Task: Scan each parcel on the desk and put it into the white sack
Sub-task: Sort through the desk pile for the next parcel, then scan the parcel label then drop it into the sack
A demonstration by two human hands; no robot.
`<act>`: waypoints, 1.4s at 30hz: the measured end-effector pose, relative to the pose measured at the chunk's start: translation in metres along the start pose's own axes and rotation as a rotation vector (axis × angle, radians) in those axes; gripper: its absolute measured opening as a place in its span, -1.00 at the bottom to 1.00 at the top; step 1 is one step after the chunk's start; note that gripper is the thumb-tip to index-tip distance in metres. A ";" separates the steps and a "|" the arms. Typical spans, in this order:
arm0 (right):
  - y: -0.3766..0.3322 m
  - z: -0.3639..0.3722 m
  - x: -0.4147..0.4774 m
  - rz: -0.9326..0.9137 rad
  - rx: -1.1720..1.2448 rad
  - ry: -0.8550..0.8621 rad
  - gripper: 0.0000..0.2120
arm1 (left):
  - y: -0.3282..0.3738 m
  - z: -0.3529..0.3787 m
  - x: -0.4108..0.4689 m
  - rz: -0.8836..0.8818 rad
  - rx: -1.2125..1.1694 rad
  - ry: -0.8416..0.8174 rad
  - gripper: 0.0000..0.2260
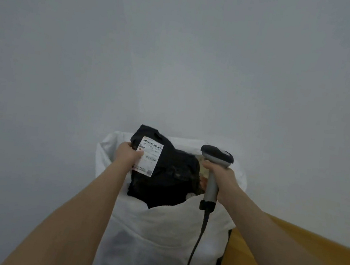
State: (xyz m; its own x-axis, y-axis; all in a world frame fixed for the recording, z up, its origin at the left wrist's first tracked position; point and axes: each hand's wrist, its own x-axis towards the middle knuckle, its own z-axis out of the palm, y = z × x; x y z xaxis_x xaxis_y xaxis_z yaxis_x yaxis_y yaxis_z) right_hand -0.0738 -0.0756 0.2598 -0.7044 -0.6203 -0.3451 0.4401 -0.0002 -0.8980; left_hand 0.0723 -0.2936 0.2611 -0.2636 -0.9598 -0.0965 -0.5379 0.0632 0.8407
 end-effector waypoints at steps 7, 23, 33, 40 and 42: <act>0.017 0.005 0.010 0.068 0.003 0.070 -0.89 | -0.004 0.044 -0.005 0.451 0.609 -0.070 -0.43; 0.018 -0.124 -0.035 0.024 0.219 0.391 -0.84 | 0.077 0.209 -0.117 0.836 0.674 -0.448 -0.70; 0.040 -0.331 -0.161 0.064 0.362 0.675 -0.86 | 0.099 0.342 -0.321 1.026 0.723 -0.775 -0.65; 0.067 -0.483 -0.268 0.121 0.357 0.915 -0.85 | 0.100 0.420 -0.505 1.123 0.749 -0.917 -0.63; 0.074 -0.515 -0.294 0.154 0.368 0.993 -0.86 | 0.097 0.438 -0.549 1.131 0.762 -0.968 -0.63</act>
State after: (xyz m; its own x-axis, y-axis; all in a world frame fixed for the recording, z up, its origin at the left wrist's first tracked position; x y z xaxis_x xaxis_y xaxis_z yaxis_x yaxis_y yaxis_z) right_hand -0.1213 0.5112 0.1545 -0.6920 0.2828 -0.6642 0.5868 -0.3156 -0.7457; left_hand -0.1858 0.3594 0.1620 -0.9720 0.1525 -0.1785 0.0924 0.9475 0.3062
